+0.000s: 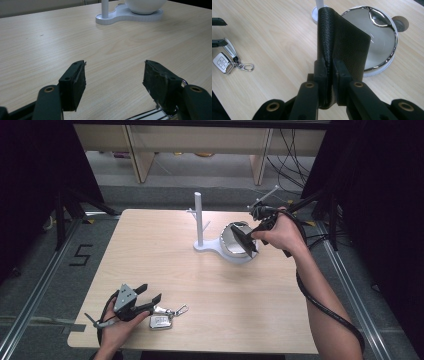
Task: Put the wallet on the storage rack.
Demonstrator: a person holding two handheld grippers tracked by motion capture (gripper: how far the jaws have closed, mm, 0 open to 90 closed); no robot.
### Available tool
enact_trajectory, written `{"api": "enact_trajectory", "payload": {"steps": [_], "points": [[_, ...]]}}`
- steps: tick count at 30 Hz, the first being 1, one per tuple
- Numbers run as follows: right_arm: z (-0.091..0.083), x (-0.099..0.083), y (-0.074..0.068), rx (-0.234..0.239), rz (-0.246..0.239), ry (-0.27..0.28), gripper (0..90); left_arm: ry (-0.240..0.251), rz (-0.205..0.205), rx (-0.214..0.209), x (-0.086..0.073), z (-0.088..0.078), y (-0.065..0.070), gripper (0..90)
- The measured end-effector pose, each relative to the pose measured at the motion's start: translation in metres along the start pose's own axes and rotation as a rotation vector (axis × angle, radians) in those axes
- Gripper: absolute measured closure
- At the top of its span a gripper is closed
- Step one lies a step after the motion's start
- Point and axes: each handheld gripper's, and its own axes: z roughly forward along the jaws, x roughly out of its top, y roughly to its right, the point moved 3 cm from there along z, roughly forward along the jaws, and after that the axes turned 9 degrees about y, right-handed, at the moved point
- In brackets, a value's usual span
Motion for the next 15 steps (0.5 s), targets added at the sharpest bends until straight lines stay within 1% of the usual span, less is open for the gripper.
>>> {"api": "enact_trajectory", "payload": {"steps": [1, 2, 3, 5, 6, 7, 11, 12, 13, 14, 15], "points": [[0.001, 0.001, 0.001, 0.0, -0.004, 0.001, 83.5, 0.001, 0.002, -0.001, 0.0, 0.0, 0.0, 33.6], [0.002, 0.001, 0.001, 0.002, 0.016, -0.012, 83.5, 0.0, 0.002, -0.001, 0.0, 0.0, 0.0, 33.6], [0.004, 0.002, 0.002, 0.004, 0.006, -0.007, 83.5, 0.0, 0.001, -0.001, 0.0, 0.0, 0.0, 33.5], [0.007, 0.005, 0.004, 0.006, 0.013, -0.011, 83.5, 0.011, 0.011, -0.009, 0.001, 0.001, -0.001, 33.5], [0.008, 0.006, 0.005, 0.008, 0.008, -0.01, 83.5, 0.013, 0.009, -0.011, 0.0, 0.002, -0.001, 33.5], [0.01, 0.008, 0.005, 0.0, -0.005, -0.012, 83.5, -0.002, -0.001, 0.002, 0.0, 0.0, 0.0, 33.5], [0.011, 0.013, 0.003, 0.002, -0.003, -0.013, 83.5, -0.001, 0.001, 0.0, 0.0, 0.0, -0.001, 33.5], [0.012, 0.015, 0.003, 0.003, -0.011, -0.014, 83.5, 0.0, 0.0, 0.0, 0.0, 0.0, -0.001, 33.5], [0.014, 0.018, 0.004, 0.001, -0.026, -0.011, 83.5, 0.01, 0.008, -0.011, 0.0, 0.001, -0.001, 33.5], [0.014, 0.019, 0.004, -0.003, -0.018, -0.017, 83.5, -0.001, -0.001, 0.001, 0.0, 0.0, 0.0, 33.5], [0.016, 0.021, 0.004, -0.002, -0.029, -0.018, 83.5, 0.006, 0.008, -0.007, 0.0, 0.001, -0.001, 33.5]]}}
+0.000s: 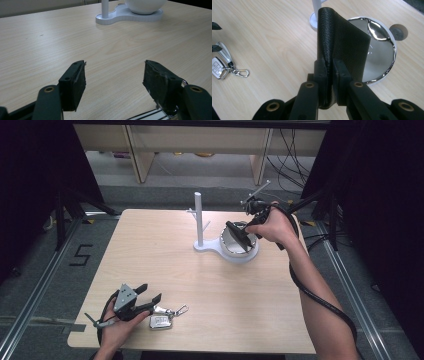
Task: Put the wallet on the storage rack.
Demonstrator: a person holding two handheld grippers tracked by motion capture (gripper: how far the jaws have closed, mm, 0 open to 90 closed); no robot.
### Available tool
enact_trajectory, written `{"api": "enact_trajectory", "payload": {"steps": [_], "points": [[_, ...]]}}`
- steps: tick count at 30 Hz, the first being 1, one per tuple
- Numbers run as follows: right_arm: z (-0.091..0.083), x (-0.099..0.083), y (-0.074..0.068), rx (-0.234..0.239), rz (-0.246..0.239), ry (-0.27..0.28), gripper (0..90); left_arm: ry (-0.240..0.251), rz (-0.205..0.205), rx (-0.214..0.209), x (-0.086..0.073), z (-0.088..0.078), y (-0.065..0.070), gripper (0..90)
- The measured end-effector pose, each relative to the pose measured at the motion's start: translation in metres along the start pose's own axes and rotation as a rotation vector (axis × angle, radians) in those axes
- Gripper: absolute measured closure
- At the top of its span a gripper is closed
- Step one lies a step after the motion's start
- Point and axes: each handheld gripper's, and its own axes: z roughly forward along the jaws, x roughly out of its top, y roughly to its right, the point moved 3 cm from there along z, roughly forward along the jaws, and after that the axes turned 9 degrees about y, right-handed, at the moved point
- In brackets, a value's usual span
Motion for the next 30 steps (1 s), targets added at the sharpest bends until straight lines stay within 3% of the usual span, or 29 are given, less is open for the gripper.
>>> {"api": "enact_trajectory", "payload": {"steps": [23, 28, 30], "points": [[0.023, 0.0, 0.016, 0.008, 0.006, 0.046, 83.4, -0.007, 0.0, -0.001, -0.002, 0.0, -0.001, 33.4], [0.026, -0.001, 0.018, 0.008, 0.034, 0.048, 83.4, -0.003, 0.004, -0.002, -0.001, 0.0, -0.001, 33.4], [0.027, -0.002, 0.02, 0.007, 0.02, 0.054, 83.3, 0.001, 0.005, -0.007, -0.002, 0.0, -0.002, 33.4]]}}
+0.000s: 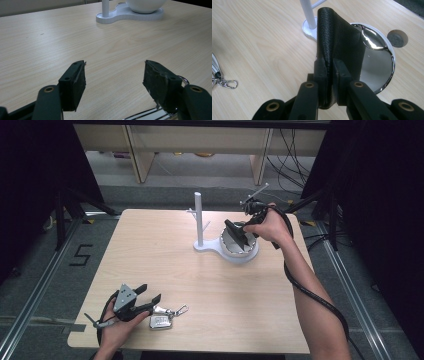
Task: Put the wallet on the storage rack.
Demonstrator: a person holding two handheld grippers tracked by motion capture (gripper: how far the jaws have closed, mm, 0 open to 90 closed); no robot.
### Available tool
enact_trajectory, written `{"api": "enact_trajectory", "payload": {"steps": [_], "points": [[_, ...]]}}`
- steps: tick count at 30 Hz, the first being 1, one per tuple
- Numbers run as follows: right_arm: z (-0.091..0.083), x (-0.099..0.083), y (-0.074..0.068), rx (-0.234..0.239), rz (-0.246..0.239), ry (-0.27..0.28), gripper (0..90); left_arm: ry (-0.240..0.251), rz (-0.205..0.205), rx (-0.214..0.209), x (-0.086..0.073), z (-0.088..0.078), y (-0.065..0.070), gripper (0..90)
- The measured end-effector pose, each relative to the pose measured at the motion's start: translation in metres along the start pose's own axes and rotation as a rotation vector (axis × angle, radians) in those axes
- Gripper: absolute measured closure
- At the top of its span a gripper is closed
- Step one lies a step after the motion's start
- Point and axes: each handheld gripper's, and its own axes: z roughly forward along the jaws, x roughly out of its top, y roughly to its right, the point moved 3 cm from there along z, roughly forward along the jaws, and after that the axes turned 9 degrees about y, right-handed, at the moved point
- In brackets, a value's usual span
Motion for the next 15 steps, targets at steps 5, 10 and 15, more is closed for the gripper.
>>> {"api": "enact_trajectory", "payload": {"steps": [5, 10, 15], "points": [[0.002, -0.002, 0.003, -0.005, 0.011, 0.01, 83.2, -0.012, -0.007, 0.01, 0.0, -0.001, 0.001, 33.4], [0.006, -0.004, 0.006, -0.004, 0.024, 0.013, 83.2, -0.003, -0.002, 0.003, 0.0, -0.001, 0.0, 33.4], [0.012, -0.009, 0.012, -0.003, 0.039, 0.019, 82.9, -0.016, -0.009, 0.011, -0.001, -0.002, 0.001, 33.3]]}}
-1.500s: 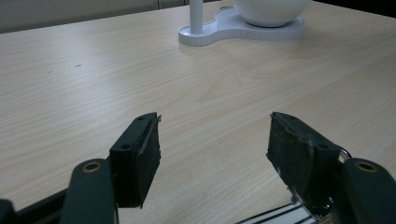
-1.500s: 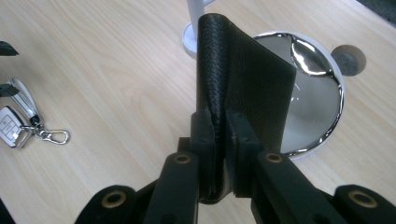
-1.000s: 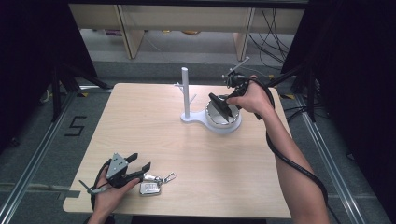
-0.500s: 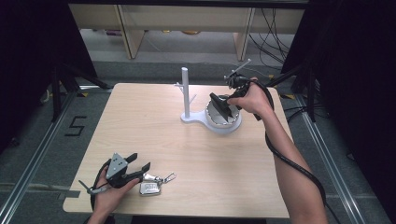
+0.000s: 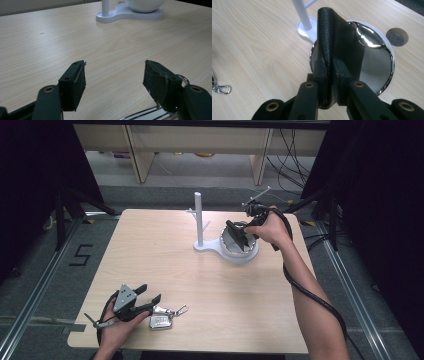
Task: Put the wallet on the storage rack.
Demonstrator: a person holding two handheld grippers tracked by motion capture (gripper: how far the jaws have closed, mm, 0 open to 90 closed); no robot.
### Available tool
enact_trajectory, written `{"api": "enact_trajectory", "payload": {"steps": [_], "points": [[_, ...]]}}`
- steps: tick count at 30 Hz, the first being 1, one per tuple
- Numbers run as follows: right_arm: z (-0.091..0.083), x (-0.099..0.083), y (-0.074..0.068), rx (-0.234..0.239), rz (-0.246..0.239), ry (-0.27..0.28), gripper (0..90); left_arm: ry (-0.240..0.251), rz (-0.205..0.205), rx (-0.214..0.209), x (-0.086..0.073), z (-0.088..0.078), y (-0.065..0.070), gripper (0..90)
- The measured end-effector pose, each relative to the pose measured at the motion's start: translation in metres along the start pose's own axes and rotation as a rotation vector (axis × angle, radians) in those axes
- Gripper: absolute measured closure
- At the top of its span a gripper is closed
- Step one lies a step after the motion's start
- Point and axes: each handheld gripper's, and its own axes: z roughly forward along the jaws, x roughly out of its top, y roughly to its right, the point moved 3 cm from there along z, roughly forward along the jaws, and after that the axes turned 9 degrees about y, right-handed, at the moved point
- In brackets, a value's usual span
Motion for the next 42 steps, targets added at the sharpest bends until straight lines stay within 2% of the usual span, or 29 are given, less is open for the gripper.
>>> {"api": "enact_trajectory", "payload": {"steps": [2, 3, 5, 8, 9, 10, 12, 16, 18, 20, 24, 25, 26, 27, 28, 29, 31, 35, 37, 38, 39, 41, 42], "points": [[0.002, -0.003, 0.002, -0.011, 0.018, -0.003, 82.6, 0.002, -0.002, 0.001, 0.0, 0.0, 0.0, 33.3], [0.003, -0.003, 0.004, -0.011, -0.003, 0.011, 82.6, 0.014, 0.005, -0.008, 0.0, 0.001, -0.001, 33.3], [0.005, -0.006, 0.004, -0.013, 0.019, 0.001, 82.4, 0.014, 0.003, -0.006, 0.0, 0.001, -0.001, 33.3], [0.007, -0.007, 0.009, -0.023, 0.019, 0.02, 82.1, 0.014, 0.007, -0.013, 0.0, 0.002, -0.001, 33.3], [0.006, -0.008, 0.009, -0.03, 0.036, 0.017, 82.1, 0.014, 0.009, -0.014, 0.0, 0.002, -0.001, 33.3], [0.007, -0.008, 0.012, -0.041, 0.012, 0.025, 81.9, 0.016, 0.009, -0.015, 0.0, 0.002, -0.001, 33.3], [0.006, -0.008, 0.012, -0.051, 0.027, 0.033, 81.4, 0.014, 0.007, -0.009, 0.0, 0.001, -0.001, 33.3], [0.002, -0.007, 0.018, -0.123, 0.014, 0.052, 79.6, 0.006, 0.0, 0.001, 0.0, 0.0, -0.001, 33.3], [0.0, -0.009, 0.019, -0.136, 0.035, 0.06, 78.5, 0.005, 0.001, 0.002, 0.0, 0.0, -0.001, 33.3], [-0.002, -0.009, 0.021, -0.157, 0.011, 0.078, 77.9, 0.014, 0.007, -0.004, 0.0, 0.001, -0.002, 33.3], [-0.01, -0.009, 0.02, -0.174, 0.018, 0.12, 74.9, 0.015, 0.006, -0.007, 0.0, 0.001, -0.001, 33.3], [-0.013, -0.01, 0.019, -0.181, 0.018, 0.124, 74.4, 0.002, -0.004, 0.004, 0.0, 0.0, 0.0, 33.3], [-0.015, -0.01, 0.02, -0.18, -0.004, 0.125, 74.0, 0.002, 0.001, 0.001, 0.0, 0.0, 0.0, 33.3], [-0.017, -0.011, 0.018, -0.181, 0.006, 0.127, 73.4, 0.001, 0.001, 0.001, 0.0, 0.0, 0.0, 33.3], [-0.018, -0.011, 0.018, -0.189, -0.007, 0.13, 72.9, 0.001, 0.003, 0.0, 0.0, 0.0, 0.0, 33.3], [-0.02, -0.012, 0.015, -0.191, 0.005, 0.132, 72.1, 0.001, 0.004, 0.0, 0.0, 0.0, 0.0, 33.3], [-0.023, -0.014, 0.016, -0.199, -0.015, 0.138, 70.5, 0.015, 0.008, -0.01, 0.001, 0.001, 0.0, 33.3], [-0.028, -0.024, 0.016, -0.2, -0.014, 0.155, 63.7, 0.009, -0.003, 0.001, 0.001, 0.0, 0.0, 33.1], [-0.029, -0.034, 0.013, -0.194, 0.016, 0.159, 60.8, 0.006, 0.001, -0.002, 0.001, 0.0, 0.0, 33.0], [-0.03, -0.037, 0.015, -0.2, 0.006, 0.159, 59.1, 0.016, 0.006, -0.014, 0.001, 0.002, 0.0, 33.0], [-0.031, -0.044, 0.014, -0.189, 0.015, 0.16, 57.4, 0.003, 0.002, -0.004, 0.001, 0.001, 0.001, 32.9], [-0.032, -0.054, 0.012, -0.189, 0.05, 0.173, 54.9, 0.016, 0.015, -0.021, 0.002, 0.003, 0.001, 32.6], [-0.034, -0.059, 0.013, -0.187, 0.036, 0.174, 53.8, 0.023, 0.006, -0.023, 0.002, 0.004, 0.002, 32.5]]}}
